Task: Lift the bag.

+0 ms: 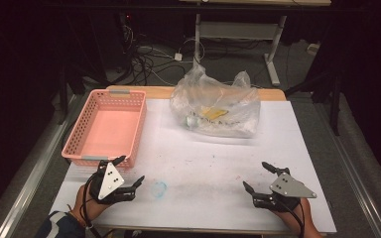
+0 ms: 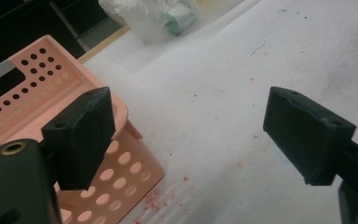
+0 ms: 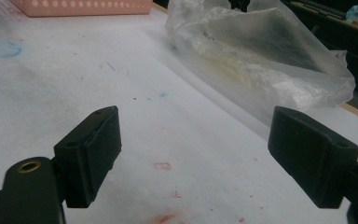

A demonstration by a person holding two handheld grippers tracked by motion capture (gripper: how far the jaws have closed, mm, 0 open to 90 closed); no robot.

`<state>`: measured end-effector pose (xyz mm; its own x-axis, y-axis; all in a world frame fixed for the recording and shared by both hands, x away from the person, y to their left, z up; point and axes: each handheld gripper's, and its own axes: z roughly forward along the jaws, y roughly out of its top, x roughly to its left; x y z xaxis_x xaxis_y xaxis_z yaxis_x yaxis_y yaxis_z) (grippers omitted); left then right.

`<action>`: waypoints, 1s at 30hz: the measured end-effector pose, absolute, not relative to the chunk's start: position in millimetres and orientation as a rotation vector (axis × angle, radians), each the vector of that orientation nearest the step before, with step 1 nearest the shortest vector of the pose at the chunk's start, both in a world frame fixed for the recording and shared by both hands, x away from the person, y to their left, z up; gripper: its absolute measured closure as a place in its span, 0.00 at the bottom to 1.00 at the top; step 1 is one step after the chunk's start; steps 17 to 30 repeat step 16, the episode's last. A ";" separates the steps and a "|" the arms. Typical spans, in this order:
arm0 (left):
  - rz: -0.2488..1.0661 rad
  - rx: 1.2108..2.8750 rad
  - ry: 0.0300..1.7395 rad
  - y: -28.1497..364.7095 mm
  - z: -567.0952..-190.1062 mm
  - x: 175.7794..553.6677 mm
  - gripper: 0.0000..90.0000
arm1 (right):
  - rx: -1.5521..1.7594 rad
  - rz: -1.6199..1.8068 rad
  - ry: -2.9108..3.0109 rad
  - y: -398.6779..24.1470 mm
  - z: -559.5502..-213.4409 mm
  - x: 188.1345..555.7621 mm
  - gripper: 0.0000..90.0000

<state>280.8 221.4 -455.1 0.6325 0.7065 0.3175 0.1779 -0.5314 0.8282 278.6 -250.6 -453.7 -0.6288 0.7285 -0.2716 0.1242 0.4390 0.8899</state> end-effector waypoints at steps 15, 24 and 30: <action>0.825 2.057 0.686 219.8 -454.9 284.2 0.18 | 0.715 1.178 2.038 -249.6 -454.4 279.5 0.20; 0.825 2.058 0.686 219.7 -454.9 284.3 0.18 | 0.714 1.178 2.039 -249.5 -454.5 279.6 0.20; 0.825 2.058 0.686 219.7 -454.9 284.3 0.18 | 0.714 1.178 2.039 -249.5 -454.5 279.6 0.20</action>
